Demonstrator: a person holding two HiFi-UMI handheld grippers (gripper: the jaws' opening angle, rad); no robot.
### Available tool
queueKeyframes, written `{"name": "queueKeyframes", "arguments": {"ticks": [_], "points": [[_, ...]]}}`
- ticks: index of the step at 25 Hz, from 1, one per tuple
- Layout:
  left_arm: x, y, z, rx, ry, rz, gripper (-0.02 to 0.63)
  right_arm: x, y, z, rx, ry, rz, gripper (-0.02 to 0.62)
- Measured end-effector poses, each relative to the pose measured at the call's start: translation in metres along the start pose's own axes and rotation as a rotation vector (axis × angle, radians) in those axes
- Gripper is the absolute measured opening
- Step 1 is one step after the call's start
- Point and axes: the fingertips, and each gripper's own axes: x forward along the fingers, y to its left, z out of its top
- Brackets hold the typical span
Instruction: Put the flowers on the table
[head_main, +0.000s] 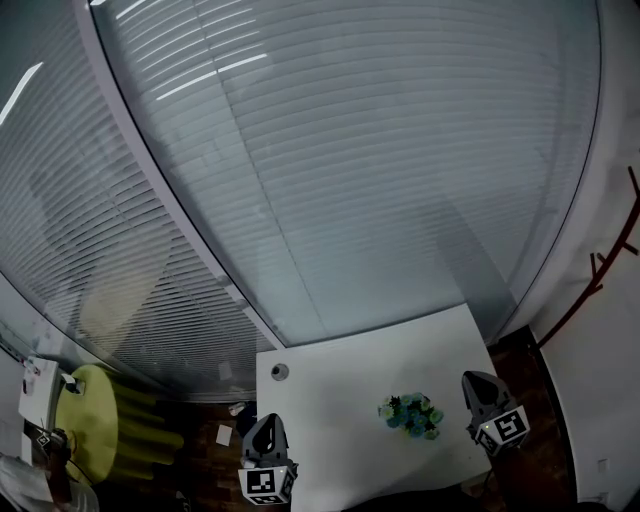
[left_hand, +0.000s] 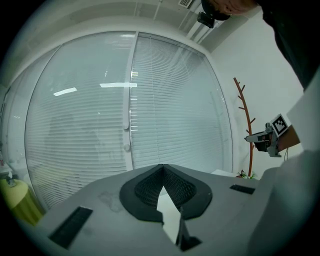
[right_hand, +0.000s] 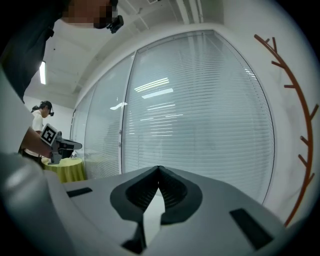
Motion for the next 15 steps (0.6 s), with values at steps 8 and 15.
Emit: {"name": "queueKeyframes", "arguments": {"ticks": [8, 15], "points": [[-0.012, 0.019, 0.004, -0.006, -0.014, 0.046, 0.003, 0.005, 0.014, 0.008, -0.06, -0.012, 0.025, 0.015], [-0.027, 0.034, 0.002, -0.003, -0.016, 0.092, 0.003, 0.003, 0.026, 0.007, -0.07, -0.009, 0.046, 0.015]]}}
